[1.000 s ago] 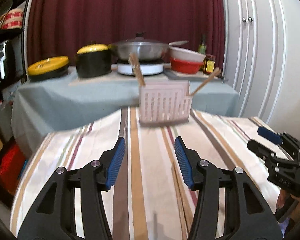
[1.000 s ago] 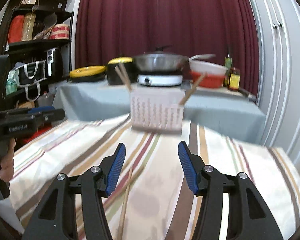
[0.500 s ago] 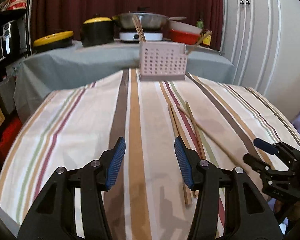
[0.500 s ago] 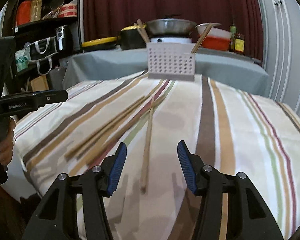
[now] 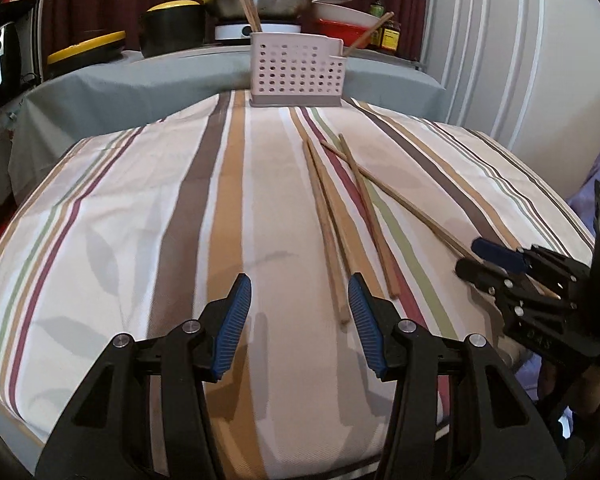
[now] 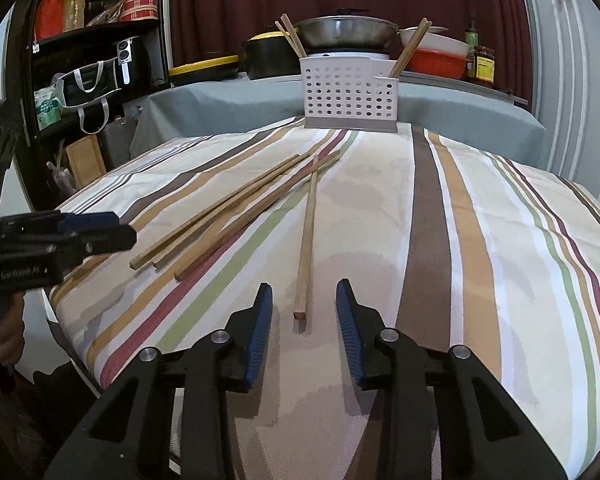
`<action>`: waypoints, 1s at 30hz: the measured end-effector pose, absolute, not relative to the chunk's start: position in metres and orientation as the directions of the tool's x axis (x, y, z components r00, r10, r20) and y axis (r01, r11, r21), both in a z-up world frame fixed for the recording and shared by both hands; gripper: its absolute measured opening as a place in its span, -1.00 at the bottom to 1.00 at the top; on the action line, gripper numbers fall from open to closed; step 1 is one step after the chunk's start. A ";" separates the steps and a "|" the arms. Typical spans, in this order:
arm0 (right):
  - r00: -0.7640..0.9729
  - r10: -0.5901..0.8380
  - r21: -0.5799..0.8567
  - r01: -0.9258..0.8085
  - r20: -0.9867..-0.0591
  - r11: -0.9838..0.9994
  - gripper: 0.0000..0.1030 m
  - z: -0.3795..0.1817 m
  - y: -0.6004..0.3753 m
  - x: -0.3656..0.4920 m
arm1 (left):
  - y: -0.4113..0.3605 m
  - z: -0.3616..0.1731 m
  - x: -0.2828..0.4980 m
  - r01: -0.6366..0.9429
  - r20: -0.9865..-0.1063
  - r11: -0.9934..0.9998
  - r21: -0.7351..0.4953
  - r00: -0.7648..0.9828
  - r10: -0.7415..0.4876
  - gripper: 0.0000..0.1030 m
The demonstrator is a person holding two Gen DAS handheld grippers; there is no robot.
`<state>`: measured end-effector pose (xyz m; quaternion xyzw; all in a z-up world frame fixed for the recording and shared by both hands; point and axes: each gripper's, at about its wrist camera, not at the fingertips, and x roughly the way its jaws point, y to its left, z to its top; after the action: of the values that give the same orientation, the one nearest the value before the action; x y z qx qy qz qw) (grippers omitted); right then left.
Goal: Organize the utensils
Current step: 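Pull both tools back and move them toward the remaining chopsticks, then close the right tool on a chopstick while the left tool closes on another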
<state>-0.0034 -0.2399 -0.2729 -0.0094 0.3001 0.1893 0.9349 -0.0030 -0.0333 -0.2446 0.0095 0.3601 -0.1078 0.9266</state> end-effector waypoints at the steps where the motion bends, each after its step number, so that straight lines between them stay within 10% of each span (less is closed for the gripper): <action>1: 0.749 0.348 0.095 -0.359 -0.564 0.928 -0.35 -0.273 -0.240 -0.004 | -0.035 -0.246 -0.004 0.213 -0.670 0.975 -0.057 0.717 -0.196 -0.05; 30: 0.748 0.354 0.090 -0.369 -0.561 0.925 -0.84 -0.271 -0.235 -0.004 | -0.043 -0.261 0.004 0.234 -0.683 0.971 -0.042 0.703 -0.199 -0.87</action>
<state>-0.0036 -0.2353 -0.2713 -0.0133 0.2975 0.1934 0.9348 0.0039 -0.0434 -0.2606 0.0240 0.3673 -0.1174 0.9224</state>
